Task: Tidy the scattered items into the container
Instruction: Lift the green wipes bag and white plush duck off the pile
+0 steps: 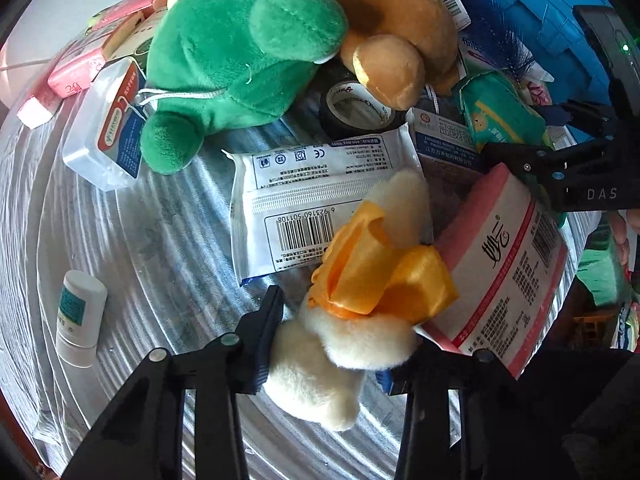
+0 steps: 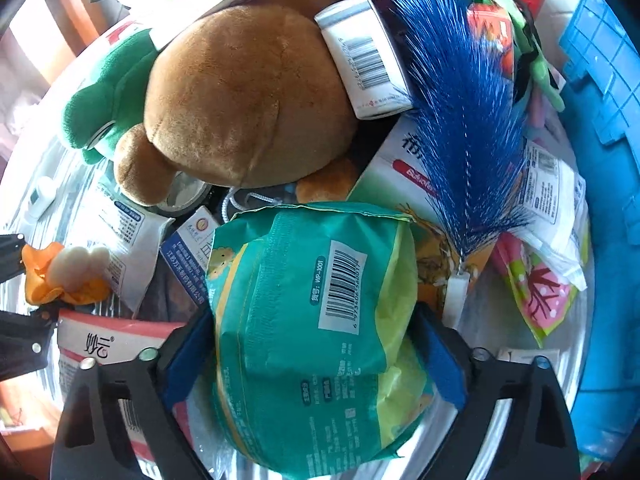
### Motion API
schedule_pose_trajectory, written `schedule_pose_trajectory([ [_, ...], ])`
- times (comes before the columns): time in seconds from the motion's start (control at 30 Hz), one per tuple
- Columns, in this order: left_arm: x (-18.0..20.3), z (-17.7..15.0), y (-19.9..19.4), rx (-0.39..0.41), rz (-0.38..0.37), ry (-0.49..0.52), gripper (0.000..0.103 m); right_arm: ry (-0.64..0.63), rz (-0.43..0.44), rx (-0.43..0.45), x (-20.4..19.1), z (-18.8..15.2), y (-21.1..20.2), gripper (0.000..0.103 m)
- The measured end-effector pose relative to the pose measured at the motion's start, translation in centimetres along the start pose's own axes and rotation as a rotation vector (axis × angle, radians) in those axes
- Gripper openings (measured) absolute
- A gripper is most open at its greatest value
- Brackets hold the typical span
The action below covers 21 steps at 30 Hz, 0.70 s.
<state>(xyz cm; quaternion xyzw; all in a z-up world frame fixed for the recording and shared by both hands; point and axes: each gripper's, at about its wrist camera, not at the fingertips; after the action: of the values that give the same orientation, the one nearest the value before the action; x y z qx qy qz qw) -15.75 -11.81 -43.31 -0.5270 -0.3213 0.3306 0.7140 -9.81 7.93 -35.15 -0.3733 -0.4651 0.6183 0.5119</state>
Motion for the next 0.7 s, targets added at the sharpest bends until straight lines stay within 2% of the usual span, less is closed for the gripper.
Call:
schedule_pose_trajectory([
  [0.13, -0.5, 0.0, -0.7, 0.007, -0.020, -0.035, 0.038, -0.027, 0.012, 0.020, -0.4, 0.0, -1.2, 0.070],
  [0.23, -0.7, 0.0, -1.2, 0.012, -0.015, -0.051, 0.037, -0.033, 0.027, 0.029, -0.5, 0.1, -2.0, 0.063],
  [0.7, -1.8, 0.7, -3.9, 0.036, 0.036, -0.139, 0.037, -0.031, 0.050, 0.074, -0.2, -0.3, -6.5, 0.061],
])
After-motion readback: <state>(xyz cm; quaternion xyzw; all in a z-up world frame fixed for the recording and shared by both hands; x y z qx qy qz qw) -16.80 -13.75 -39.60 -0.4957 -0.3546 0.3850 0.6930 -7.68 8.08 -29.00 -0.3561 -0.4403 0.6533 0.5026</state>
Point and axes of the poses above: each gripper's, at about its wrist camera, not at the fingertips, and y roughly the way its jaws point, x to its right, z to its top, and after that the axes turned 3 degrees about y, right-handed
